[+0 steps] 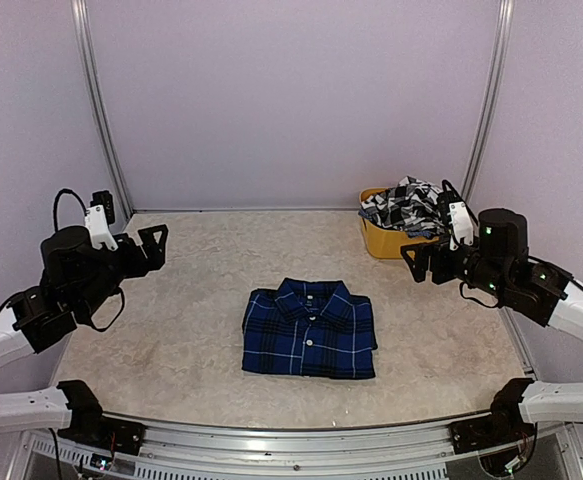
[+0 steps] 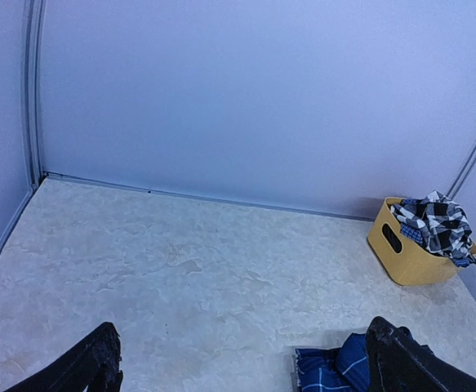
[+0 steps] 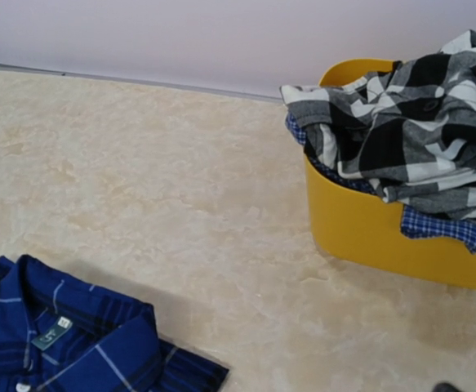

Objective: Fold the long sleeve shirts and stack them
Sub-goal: Reset both arms

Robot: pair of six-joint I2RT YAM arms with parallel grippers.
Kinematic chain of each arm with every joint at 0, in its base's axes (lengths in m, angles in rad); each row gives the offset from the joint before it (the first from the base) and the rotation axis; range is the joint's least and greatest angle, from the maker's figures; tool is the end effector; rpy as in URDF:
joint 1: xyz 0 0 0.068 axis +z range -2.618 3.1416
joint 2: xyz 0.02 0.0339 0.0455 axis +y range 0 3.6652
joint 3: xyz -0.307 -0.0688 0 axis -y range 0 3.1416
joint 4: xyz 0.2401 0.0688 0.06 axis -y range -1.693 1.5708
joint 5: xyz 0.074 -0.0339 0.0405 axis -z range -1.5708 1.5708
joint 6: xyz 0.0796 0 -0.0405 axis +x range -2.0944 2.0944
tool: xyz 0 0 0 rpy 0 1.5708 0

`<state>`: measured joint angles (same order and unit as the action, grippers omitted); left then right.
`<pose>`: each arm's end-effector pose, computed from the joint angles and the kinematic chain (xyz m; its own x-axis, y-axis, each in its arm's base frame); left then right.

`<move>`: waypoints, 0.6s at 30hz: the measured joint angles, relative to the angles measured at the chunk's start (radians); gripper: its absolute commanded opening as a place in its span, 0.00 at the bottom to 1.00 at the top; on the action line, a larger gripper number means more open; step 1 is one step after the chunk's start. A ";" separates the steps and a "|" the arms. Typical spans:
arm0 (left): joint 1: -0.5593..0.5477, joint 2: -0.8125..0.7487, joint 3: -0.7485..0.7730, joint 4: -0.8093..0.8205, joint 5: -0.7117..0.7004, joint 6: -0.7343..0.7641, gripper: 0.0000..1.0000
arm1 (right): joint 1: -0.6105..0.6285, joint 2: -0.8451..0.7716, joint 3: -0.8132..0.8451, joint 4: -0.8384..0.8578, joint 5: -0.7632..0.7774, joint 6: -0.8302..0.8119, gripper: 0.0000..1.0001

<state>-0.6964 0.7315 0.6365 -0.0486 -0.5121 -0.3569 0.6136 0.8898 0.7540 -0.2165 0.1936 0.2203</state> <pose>0.1617 -0.0844 0.3350 -0.1682 -0.2563 -0.9518 0.1370 0.9502 -0.2801 0.1850 0.1116 0.3265 -0.3665 0.0042 -0.9304 -0.3457 0.9278 0.1403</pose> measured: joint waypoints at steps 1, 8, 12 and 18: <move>0.000 0.002 0.000 -0.001 -0.001 0.000 0.99 | 0.000 0.000 0.000 0.000 0.000 0.000 1.00; -0.001 0.005 0.000 -0.005 -0.005 0.000 0.99 | 0.000 0.002 0.000 -0.001 0.002 0.000 0.99; -0.003 0.008 0.000 -0.006 -0.009 0.000 0.99 | 0.000 0.002 0.000 -0.001 0.002 0.000 1.00; -0.009 0.008 0.000 -0.006 -0.014 0.000 0.99 | 0.000 0.002 0.000 -0.002 0.002 0.000 1.00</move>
<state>-0.7055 0.7391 0.6365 -0.0544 -0.5262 -0.3569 0.6136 0.8917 0.7540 -0.2180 0.1951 0.2203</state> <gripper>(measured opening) 0.990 0.994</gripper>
